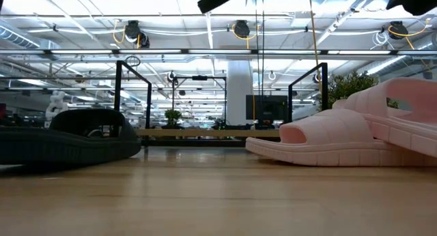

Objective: Pick and place slides into the shelf
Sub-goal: Put the right black slide on the shelf

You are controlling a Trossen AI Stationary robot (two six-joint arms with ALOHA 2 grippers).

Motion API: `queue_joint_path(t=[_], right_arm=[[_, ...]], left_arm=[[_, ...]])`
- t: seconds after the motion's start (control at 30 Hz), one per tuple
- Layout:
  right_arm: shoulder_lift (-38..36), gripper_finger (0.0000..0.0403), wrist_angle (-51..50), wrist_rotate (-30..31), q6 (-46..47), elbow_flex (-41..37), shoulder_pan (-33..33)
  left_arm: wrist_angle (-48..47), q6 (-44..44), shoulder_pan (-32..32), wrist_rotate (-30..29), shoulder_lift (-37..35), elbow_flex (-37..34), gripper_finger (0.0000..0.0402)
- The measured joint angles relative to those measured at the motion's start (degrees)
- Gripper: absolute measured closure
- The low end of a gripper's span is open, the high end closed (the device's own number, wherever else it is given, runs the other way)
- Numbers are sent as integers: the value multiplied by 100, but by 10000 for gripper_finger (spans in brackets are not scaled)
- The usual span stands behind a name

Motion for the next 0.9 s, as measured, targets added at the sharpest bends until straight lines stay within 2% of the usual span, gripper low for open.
queue_joint_path(t=[0.27, 0.5, 0.8, 0.9], right_arm=[[536, 154, -318, 55, -315, 523, 1], [939, 138, -287, 1125, -1048, 680, 61], [956, 137, 331, 2201, -2650, 680, 717], [956, 137, 391, 2390, -3017, 684, 869]], left_arm=[[-41, -308, 88, 27, 0, 0, 401], [-20, -411, 214, 186, 0, 0, 401], [-24, -616, 586, 230, 0, 0, 401], [-22, -647, 668, 331, 0, 0, 401]])
